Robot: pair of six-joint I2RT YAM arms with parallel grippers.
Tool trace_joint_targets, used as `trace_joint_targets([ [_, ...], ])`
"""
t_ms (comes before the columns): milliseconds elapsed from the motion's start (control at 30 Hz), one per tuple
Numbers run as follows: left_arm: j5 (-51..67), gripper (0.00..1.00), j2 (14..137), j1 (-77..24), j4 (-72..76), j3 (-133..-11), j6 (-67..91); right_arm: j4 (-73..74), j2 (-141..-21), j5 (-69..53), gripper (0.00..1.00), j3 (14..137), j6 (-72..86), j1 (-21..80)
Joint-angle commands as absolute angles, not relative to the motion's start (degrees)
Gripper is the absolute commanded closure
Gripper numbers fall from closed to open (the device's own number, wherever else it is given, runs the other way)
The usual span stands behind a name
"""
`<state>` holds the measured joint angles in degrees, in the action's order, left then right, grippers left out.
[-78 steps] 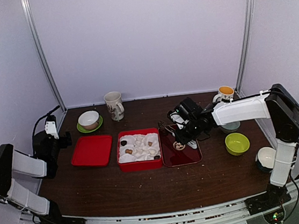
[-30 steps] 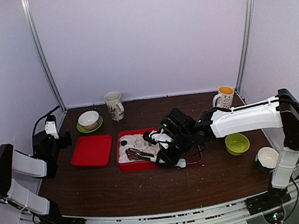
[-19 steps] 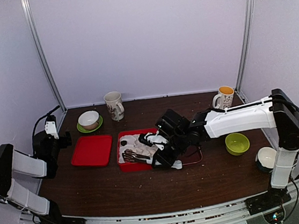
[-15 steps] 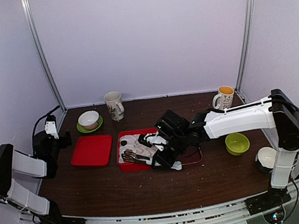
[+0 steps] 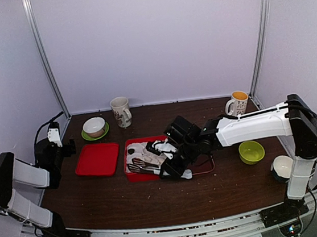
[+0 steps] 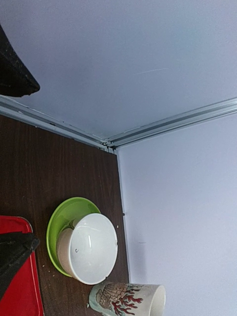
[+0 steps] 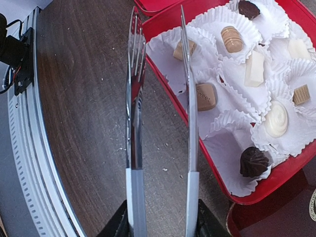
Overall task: Pack the chocolate
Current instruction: Place the fake chocolate in the empty pocket of the box, then place the clamp on the plate.
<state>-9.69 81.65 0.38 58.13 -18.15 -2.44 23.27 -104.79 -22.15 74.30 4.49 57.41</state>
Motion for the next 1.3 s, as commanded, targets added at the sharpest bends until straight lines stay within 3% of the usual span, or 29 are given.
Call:
trace_joint_targets([
  [0,-10.06,0.02,81.74,0.79,59.05,-18.54,-1.94,20.12,-102.06,-19.24,0.63,73.93,5.25,57.62],
  [733,-10.02,0.02,81.74,0.74,59.05,-18.54,-1.93,6.81,-79.18,8.71,0.65,49.22,17.35,51.19],
  [1267,-10.06,0.02,81.74,0.79,58.99,-18.54,-1.93,6.33,-87.64,15.91,0.66,48.05,26.44,50.65],
])
